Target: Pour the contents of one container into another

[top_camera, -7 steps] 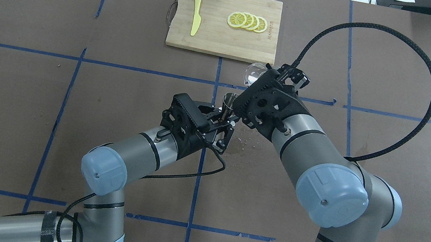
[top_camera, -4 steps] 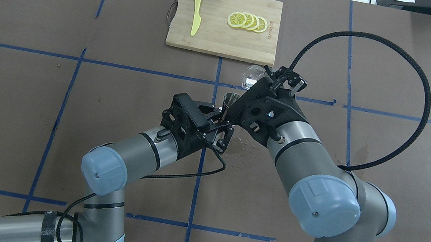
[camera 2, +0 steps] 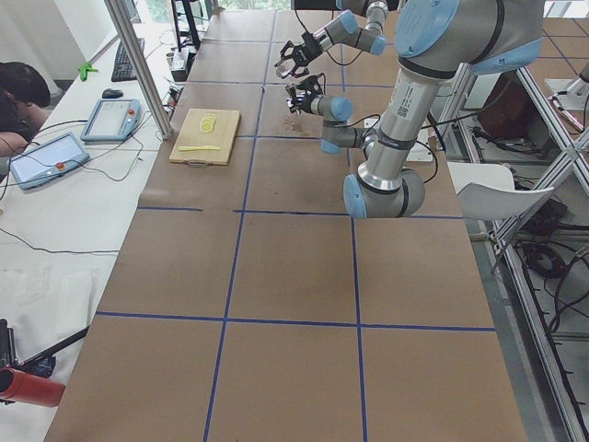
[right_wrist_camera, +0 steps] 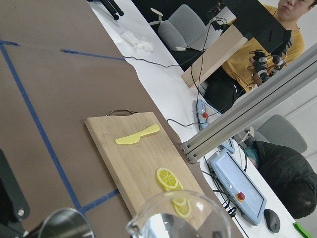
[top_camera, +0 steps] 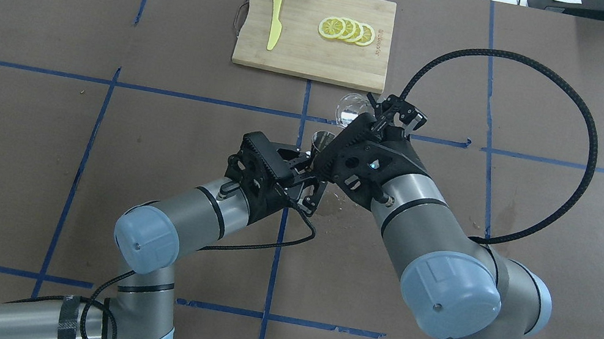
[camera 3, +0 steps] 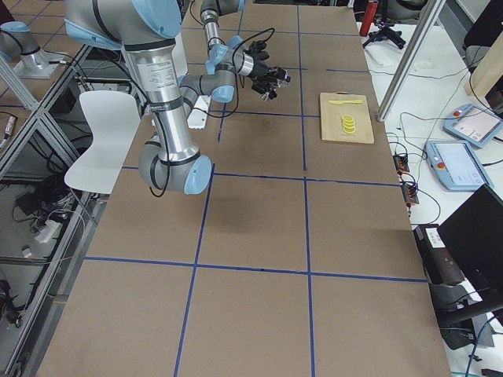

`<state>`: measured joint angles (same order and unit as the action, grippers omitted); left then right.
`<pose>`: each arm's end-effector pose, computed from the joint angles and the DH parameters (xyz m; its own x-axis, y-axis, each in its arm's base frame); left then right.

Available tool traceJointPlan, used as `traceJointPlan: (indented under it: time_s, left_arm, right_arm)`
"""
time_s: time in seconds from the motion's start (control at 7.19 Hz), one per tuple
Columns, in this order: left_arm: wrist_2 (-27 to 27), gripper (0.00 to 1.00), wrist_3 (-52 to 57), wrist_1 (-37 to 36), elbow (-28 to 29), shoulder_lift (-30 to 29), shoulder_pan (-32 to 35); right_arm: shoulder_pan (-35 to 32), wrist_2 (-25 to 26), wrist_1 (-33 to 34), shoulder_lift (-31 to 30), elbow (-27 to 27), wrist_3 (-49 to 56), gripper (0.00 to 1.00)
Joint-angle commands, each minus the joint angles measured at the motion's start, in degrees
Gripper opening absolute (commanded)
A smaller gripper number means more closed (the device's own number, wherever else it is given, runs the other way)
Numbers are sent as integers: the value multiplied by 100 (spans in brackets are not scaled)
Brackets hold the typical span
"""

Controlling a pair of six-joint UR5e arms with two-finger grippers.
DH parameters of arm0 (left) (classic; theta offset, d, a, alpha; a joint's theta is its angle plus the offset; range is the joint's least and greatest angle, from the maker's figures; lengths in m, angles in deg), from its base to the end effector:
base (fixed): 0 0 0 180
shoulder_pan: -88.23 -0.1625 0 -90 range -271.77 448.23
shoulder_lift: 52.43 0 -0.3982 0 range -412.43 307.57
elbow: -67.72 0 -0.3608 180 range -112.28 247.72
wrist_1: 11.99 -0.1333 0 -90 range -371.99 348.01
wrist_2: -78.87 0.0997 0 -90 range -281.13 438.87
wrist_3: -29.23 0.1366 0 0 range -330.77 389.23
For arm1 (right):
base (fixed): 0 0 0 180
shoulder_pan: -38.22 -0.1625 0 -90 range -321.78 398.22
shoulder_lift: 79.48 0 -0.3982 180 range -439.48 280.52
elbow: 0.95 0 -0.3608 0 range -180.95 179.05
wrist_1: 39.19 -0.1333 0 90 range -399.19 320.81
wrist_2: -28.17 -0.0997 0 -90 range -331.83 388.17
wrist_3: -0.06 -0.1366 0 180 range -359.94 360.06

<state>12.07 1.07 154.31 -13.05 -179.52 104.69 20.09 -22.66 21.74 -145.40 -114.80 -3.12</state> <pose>0.5766 -0.3655 0.1841 0.4418 0.7144 -0.5426 0.5026 0.3038 0.8094 -0.4352 -0.3735 0.1849 0.8367 -0.5406 -0.0878 0.1676 0.1001 0.9808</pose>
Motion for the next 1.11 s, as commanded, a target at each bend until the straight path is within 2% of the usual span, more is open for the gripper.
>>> traceJointPlan:
  time_s: [0.0, 0.7, 0.97]
  left_arm:
    - [0, 0, 4, -1, 9, 0, -12]
    - [-9, 0, -5, -1, 9, -26, -12]
    - [-9, 0, -5, -1, 9, -87, -21]
  right_arm:
    - [-7, 11, -2, -8, 3, 63, 0]
    - [46, 231, 270, 44, -15, 308, 0]
    - [133, 467, 270, 79, 3, 475, 0]
